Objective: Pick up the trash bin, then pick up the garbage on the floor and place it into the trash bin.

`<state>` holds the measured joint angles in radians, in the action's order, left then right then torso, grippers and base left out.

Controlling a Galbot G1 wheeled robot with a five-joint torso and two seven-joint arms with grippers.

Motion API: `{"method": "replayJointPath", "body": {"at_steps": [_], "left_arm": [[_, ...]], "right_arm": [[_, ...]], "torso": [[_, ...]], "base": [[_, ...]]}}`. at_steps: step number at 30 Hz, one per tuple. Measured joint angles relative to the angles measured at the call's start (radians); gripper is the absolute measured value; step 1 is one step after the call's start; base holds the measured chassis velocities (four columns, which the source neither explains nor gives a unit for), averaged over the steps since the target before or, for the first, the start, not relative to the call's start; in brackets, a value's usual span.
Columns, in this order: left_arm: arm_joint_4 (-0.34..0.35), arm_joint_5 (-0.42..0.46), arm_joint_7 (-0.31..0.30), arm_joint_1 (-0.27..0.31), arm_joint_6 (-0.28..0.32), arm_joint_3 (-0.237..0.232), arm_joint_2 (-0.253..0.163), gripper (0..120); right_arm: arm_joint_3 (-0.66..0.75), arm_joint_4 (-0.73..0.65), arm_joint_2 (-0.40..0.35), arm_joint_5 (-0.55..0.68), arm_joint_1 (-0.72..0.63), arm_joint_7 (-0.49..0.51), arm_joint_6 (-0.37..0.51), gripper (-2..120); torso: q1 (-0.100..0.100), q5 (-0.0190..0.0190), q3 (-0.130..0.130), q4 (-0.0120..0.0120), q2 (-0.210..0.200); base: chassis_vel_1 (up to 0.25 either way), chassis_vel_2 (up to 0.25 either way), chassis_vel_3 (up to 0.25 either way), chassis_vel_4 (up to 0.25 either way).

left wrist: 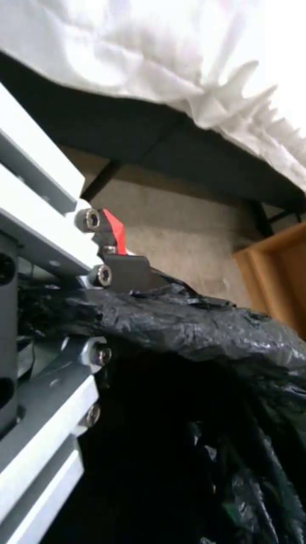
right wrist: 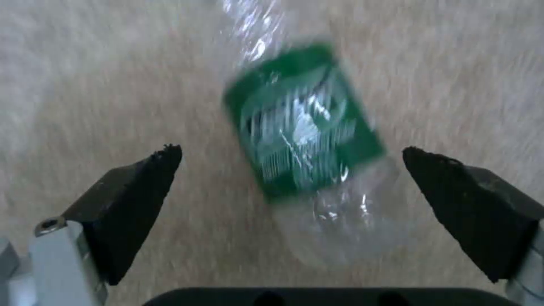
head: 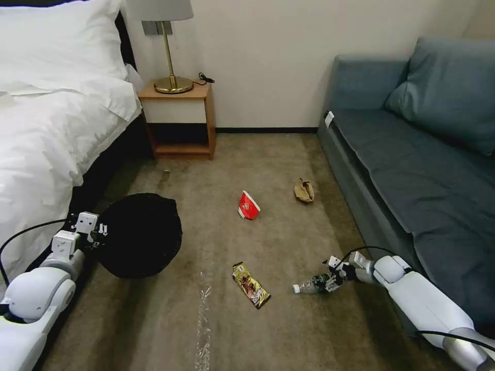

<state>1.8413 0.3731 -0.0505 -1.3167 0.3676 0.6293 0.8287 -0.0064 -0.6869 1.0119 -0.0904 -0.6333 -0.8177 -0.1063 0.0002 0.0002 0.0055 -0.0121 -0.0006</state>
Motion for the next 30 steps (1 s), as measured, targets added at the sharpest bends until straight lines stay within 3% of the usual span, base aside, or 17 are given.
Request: {"method": "replayJointPath", "body": {"at_steps": [12, 23, 30], "left_arm": [[0.011, 0.000, -0.002, 0.015, 0.001, -0.042, 0.003, 2], [-0.011, 0.019, -0.001, 0.027, -0.022, -0.063, -0.009, 2], [-0.010, 0.030, 0.001, 0.026, -0.037, -0.069, -0.027, 2]], "right_arm": [[0.047, 0.035, 0.049, 0.000, -0.005, 0.013, -0.013, 100], [0.068, 0.161, 0.173, 0.005, 0.021, 0.017, -0.023, 99], [0.104, 0.195, 0.214, -0.013, 0.025, 0.027, -0.030, 82]], "torso": [[0.000, -0.0002, 0.000, 0.0001, 0.000], [0.000, -0.0007, 0.000, 0.0000, 0.000], [0.000, -0.0012, 0.000, -0.0009, 0.000]], "base": [[0.000, 0.000, 0.000, 0.000], [0.000, 0.000, 0.000, 0.000], [0.000, 0.000, 0.000, 0.000]]}}
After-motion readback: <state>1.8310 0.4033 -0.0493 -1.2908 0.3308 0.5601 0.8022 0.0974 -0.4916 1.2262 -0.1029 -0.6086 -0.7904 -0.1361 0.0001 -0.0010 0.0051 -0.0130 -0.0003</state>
